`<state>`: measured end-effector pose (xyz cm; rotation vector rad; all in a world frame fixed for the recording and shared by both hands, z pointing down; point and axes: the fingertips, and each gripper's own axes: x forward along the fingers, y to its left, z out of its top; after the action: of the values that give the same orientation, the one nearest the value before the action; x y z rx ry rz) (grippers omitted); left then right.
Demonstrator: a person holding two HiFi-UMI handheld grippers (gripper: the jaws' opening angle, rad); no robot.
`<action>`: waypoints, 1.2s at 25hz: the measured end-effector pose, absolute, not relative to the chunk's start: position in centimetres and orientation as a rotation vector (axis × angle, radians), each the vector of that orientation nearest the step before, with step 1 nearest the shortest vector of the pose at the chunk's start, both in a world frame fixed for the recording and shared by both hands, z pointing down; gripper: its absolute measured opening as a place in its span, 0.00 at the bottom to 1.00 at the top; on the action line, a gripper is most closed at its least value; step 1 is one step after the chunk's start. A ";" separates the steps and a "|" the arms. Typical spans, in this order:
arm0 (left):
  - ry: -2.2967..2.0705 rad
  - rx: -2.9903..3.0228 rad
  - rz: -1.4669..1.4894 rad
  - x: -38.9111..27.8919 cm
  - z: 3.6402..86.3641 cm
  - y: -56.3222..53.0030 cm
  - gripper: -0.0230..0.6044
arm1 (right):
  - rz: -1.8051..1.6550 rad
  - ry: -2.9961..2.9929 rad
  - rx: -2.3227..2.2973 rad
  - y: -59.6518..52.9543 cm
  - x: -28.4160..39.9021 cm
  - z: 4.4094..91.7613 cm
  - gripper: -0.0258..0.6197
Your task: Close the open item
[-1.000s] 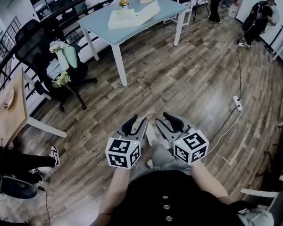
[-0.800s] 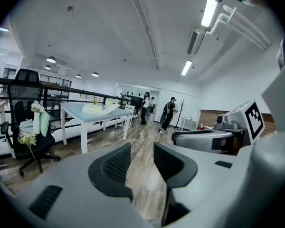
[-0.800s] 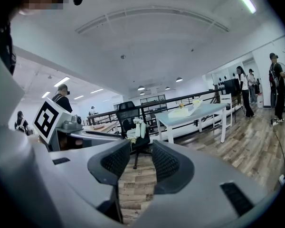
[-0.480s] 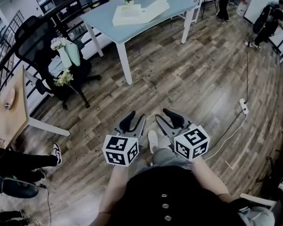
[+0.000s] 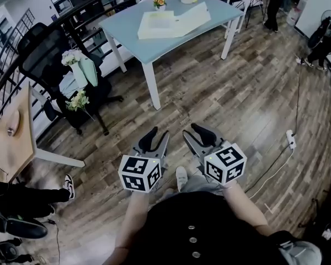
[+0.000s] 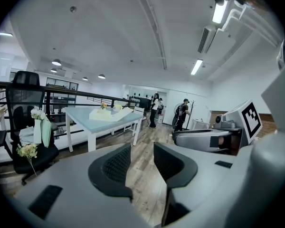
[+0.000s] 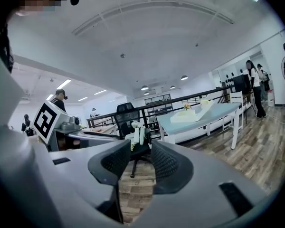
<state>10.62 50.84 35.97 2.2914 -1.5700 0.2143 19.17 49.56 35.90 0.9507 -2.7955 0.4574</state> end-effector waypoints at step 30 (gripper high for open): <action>-1.433 2.267 0.282 9.5 39.3 32.5 0.29 | 0.601 -2.704 1.129 32.6 19.3 39.1 0.27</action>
<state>9.46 32.48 39.33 2.2668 -1.4332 0.2824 19.34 32.57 39.12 1.1285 -2.7035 0.6010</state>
